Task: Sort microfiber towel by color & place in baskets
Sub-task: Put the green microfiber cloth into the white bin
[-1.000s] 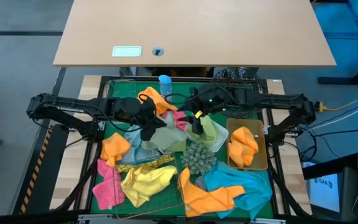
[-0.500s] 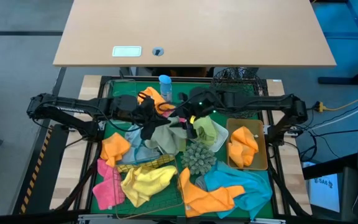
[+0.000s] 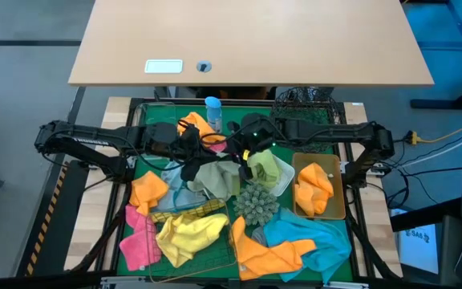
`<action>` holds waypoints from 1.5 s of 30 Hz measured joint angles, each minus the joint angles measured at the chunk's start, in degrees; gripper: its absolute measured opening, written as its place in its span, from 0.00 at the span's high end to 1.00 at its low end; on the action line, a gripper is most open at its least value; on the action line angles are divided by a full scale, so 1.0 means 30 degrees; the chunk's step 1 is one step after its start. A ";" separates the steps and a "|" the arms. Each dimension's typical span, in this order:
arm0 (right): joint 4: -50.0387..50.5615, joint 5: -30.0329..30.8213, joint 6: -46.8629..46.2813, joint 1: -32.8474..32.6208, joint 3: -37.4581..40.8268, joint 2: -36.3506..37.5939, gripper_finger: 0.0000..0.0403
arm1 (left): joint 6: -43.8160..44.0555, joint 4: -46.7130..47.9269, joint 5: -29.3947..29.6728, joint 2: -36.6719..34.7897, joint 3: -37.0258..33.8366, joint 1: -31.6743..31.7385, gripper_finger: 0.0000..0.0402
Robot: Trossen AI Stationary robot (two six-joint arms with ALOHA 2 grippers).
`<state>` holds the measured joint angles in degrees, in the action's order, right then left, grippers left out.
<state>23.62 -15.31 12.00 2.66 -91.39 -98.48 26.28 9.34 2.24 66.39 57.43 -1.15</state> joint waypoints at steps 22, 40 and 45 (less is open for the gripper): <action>1.2428 0.5191 -0.2576 -0.0007 -0.6925 0.2572 0.97 | 0.0031 0.0590 0.0040 0.0000 0.0000 0.0000 0.82; 1.9773 0.8724 -0.4060 0.0000 -1.4171 0.3203 0.98 | 0.0022 0.0622 0.0026 -0.0004 0.0000 0.0000 0.82; 2.2216 1.0192 -0.5552 -0.0022 -1.4086 0.3639 0.99 | 0.0024 0.0640 0.0015 -0.0007 0.0000 0.0000 0.82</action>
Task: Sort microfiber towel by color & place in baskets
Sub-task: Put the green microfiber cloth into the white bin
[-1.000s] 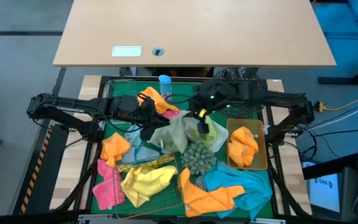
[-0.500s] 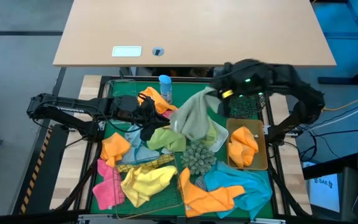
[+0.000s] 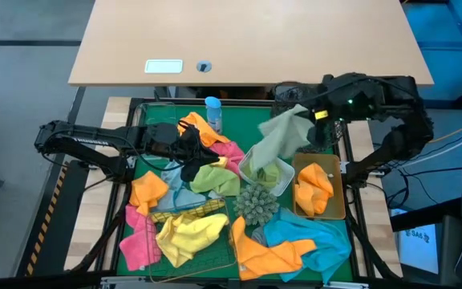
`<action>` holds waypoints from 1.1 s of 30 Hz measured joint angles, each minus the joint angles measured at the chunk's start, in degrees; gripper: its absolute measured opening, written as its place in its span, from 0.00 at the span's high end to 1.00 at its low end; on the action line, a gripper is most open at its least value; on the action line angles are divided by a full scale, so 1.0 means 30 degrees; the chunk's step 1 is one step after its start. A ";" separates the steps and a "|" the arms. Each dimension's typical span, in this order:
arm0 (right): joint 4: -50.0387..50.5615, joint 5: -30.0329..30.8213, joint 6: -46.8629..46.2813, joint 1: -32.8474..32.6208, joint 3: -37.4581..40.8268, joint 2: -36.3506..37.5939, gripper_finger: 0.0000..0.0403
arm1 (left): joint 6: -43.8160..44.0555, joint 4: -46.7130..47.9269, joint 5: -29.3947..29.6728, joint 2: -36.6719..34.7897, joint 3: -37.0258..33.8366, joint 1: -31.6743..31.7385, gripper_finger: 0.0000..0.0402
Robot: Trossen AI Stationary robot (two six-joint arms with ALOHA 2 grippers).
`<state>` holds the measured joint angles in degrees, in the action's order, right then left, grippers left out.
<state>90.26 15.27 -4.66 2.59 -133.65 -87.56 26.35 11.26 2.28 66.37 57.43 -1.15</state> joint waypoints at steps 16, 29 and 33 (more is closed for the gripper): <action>-0.3012 -0.0785 -0.0482 -0.2007 0.7946 0.0084 0.98 | 0.0036 0.0008 0.0000 0.0007 0.0000 0.0000 0.82; -1.2665 -0.2143 -0.0418 -0.2127 1.8642 0.0084 0.99 | 0.0062 0.0008 -0.0007 0.0007 0.0000 0.0000 0.82; -1.5719 -0.2455 -0.0381 -0.2106 2.1879 0.0084 0.99 | 0.0073 0.0015 0.0000 0.0007 0.0000 0.0000 0.82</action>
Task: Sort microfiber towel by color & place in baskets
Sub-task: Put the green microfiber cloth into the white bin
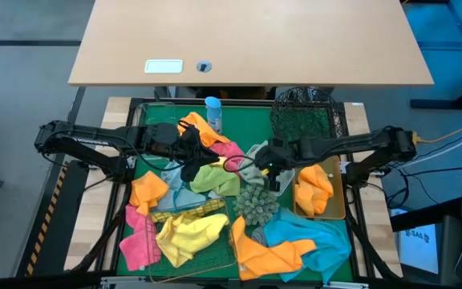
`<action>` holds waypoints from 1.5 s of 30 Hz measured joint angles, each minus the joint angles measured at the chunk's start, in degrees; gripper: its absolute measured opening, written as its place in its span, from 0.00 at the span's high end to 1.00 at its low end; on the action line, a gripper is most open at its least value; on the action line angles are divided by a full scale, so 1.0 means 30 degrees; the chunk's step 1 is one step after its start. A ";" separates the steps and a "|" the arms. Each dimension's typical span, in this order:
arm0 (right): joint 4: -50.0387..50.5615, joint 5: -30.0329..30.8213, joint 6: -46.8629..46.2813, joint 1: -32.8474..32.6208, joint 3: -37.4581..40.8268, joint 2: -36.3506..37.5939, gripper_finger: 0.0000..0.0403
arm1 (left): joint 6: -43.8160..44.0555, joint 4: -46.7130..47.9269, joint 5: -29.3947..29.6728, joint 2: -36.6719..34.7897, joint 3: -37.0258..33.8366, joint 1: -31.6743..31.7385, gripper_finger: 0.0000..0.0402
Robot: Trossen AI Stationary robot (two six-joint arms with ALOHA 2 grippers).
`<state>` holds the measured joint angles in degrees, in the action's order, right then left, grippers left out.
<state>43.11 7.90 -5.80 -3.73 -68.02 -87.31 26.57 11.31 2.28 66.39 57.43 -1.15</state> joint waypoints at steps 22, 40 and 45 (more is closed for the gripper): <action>-0.6548 -0.1208 -0.0131 0.0000 0.6545 0.0015 0.88 | -0.0007 0.0000 -0.0002 -0.0002 0.0000 0.0000 0.82; -0.2616 -0.2528 -0.0076 0.0000 0.3214 0.0007 0.46 | -0.0058 0.0066 -0.0005 -0.0007 0.0000 0.0000 0.82; 0.0154 -0.2528 0.0064 0.0000 0.0844 0.0000 0.44 | -0.0058 0.0067 -0.0007 -0.0006 0.0000 -0.0001 0.82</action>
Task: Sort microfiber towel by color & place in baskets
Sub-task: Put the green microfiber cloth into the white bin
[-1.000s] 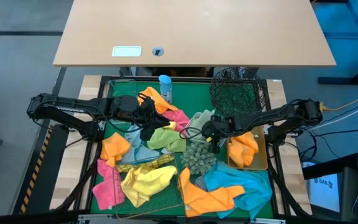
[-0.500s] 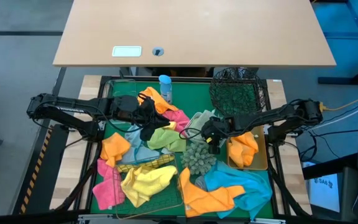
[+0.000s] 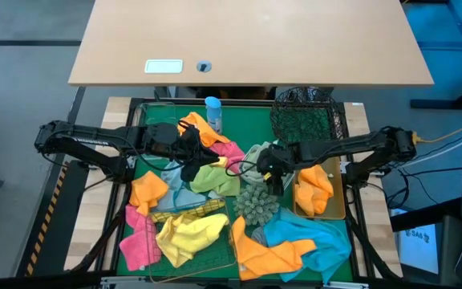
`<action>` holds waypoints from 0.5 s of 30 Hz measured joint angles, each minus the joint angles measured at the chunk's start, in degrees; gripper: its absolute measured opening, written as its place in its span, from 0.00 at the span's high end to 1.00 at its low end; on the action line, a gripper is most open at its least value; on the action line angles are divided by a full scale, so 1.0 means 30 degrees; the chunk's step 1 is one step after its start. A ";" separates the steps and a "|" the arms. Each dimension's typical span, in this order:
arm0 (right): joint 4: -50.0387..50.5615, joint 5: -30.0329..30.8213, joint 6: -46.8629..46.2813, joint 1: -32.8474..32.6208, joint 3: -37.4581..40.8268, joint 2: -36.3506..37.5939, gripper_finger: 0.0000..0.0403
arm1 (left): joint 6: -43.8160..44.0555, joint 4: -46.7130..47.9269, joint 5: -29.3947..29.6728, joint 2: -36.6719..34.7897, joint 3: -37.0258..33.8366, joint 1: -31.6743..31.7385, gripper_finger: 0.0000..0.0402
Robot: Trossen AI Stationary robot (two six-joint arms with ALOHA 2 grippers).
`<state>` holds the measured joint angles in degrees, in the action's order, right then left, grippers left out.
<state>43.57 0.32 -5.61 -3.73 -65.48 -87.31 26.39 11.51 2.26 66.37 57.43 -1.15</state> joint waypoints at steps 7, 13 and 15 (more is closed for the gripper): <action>0.2532 0.1822 0.2577 0.0000 -0.2901 0.0000 0.44 | -0.0007 -0.0001 0.0004 0.0006 0.0000 0.0001 0.82; 0.2528 0.3225 0.4545 0.1507 -0.3550 0.0000 0.44 | -0.0007 -0.0001 0.0007 0.0004 0.0000 0.0001 0.82; 0.2695 0.2274 0.4692 0.2477 -0.3544 -0.0007 0.44 | -0.0007 -0.0001 0.0002 0.0004 0.0000 -0.0001 0.82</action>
<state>51.65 7.14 8.46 3.70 -76.12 -87.33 26.37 11.51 2.27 66.38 57.43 -1.15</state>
